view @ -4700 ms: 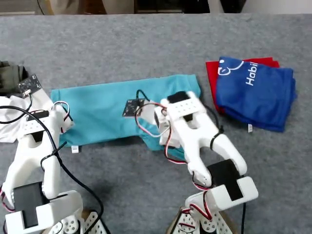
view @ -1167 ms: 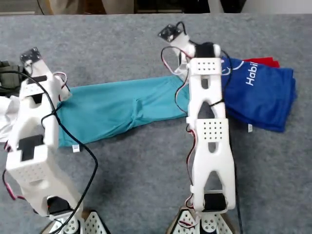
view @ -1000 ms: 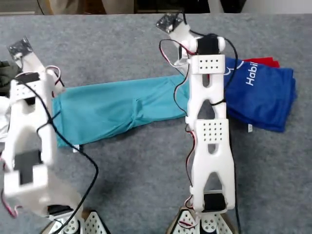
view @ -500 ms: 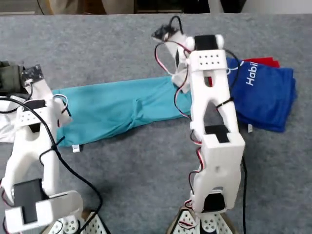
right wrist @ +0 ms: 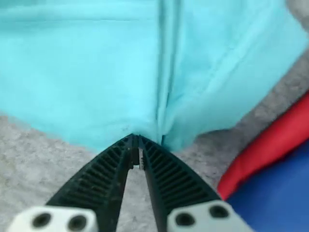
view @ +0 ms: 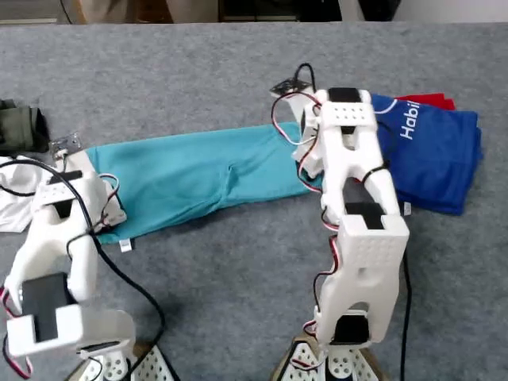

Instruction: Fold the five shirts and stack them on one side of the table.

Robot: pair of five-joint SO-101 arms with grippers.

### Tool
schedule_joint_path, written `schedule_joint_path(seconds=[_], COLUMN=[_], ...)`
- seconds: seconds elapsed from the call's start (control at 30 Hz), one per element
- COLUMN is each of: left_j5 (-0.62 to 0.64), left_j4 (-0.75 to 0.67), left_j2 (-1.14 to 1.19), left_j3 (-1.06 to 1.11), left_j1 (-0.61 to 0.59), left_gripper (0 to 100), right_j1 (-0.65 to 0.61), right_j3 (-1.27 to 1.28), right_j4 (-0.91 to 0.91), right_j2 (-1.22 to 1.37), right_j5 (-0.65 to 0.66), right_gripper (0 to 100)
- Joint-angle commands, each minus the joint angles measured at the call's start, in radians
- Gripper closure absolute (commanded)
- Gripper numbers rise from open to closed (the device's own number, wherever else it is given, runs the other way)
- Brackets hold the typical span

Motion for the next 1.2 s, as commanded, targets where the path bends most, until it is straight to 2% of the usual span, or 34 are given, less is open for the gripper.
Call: schedule_joint_path(seconds=[0.0,0.1,0.3,0.43,0.6,0.7,0.73,0.8,0.87,1.07,1.17], left_j5=[-0.012,-0.032,-0.075,-0.075,-0.075,-0.069,-0.060,0.035,0.078,0.005,-0.008], left_j4=[-0.003,-0.003,0.000,0.095,0.258,0.262,0.195,0.014,-0.078,-0.081,-0.078], left_j2=[0.039,0.039,0.033,-0.048,-0.226,-0.292,-0.278,-0.188,-0.047,0.374,0.510], left_j3=[-0.057,-0.064,-0.086,-0.135,-0.227,-0.293,-0.302,-0.296,-0.330,-0.580,-0.684], left_j1=[-0.055,-0.100,-0.103,-0.101,-0.032,0.023,0.026,0.026,0.025,0.008,-0.029], left_gripper=[98,98,98,98,98,98,97,93,89,98,98], right_j1=[0.042,0.047,0.030,0.008,-0.039,-0.082,-0.090,-0.090,-0.088,-0.088,-0.073], right_j3=[0.001,-0.002,-0.024,-0.090,-0.177,-0.225,-0.239,-0.274,-0.329,-0.493,-0.550], right_j4=[-0.017,-0.015,0.008,0.103,0.132,0.071,0.038,-0.029,-0.074,-0.077,-0.078], right_j2=[-0.005,-0.001,-0.016,-0.081,-0.170,-0.163,-0.151,-0.113,-0.054,0.160,0.292], right_j5=[-0.005,-0.005,-0.005,-0.005,-0.006,-0.012,-0.012,-0.012,-0.008,-0.006,-0.006], right_gripper=[99.6,99.6,99.6,99.6,99.6,99.6,99.6,99.6,99.6,99.6,99.6])
